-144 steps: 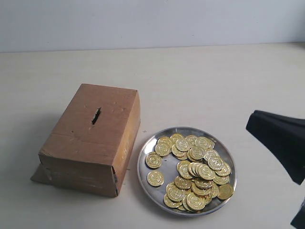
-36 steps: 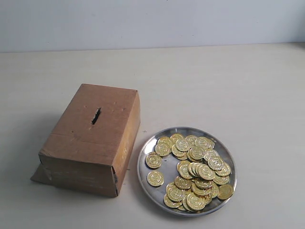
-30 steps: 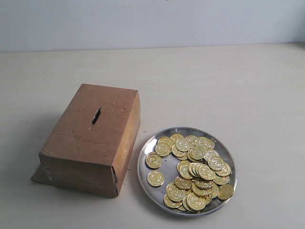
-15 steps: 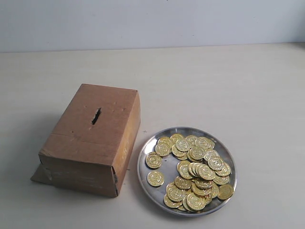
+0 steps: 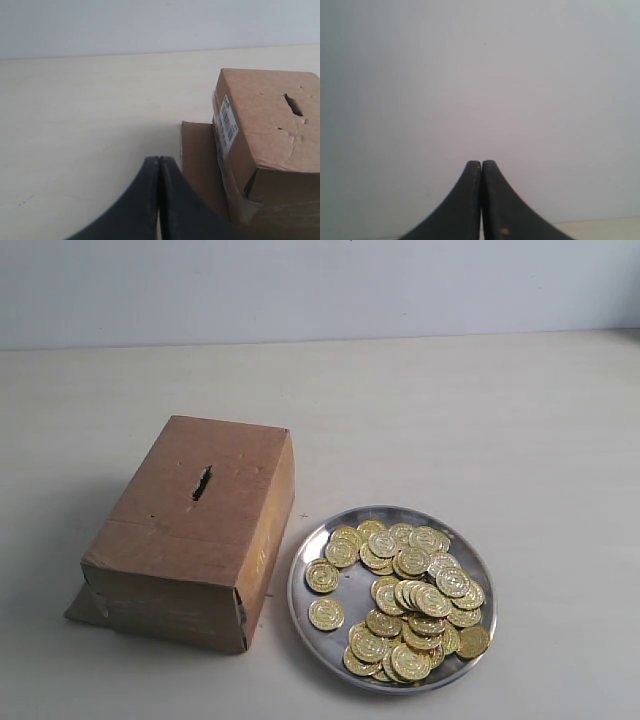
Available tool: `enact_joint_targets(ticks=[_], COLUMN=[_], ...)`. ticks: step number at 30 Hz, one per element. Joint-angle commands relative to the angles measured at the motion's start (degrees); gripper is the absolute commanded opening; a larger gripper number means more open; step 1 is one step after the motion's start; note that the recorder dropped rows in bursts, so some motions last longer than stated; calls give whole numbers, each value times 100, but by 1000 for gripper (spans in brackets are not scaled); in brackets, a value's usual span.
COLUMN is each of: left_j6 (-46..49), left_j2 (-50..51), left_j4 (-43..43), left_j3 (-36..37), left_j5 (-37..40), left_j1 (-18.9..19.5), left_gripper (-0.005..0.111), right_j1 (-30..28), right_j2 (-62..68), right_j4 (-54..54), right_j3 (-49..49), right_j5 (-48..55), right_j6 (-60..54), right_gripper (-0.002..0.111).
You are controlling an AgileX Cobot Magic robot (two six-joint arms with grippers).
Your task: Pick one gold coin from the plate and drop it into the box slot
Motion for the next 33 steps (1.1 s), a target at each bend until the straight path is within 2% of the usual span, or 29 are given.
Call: enact_joint_targets(ticks=[1, 5, 7, 14, 23, 33], left_j6=[19, 19, 19, 19, 19, 19], left_j2=[-29, -29, -29, -29, -29, -29], left_j4=[-49, -49, -49, -49, -49, -49], left_j3=[16, 16, 16, 16, 16, 16], left_j5=[-74, -74, -74, -74, -74, -74], left_j1=[-27, -27, -27, -27, -27, -27], left_gripper=[0, 0, 0, 0, 0, 0], right_j1=[-39, -39, -39, -39, -39, -210], right_j2=[-33, -33, -33, -33, -33, -33], right_j4=[-183, -436, -445, -425, -508, -797], right_j3=[30, 30, 30, 30, 30, 30], right_j5=[-54, 149, 502, 2918, 2988, 3198], right_j6=[-332, -1606, -1702, -1702, -1615, -522], right_gripper=[0, 0, 0, 0, 0, 0])
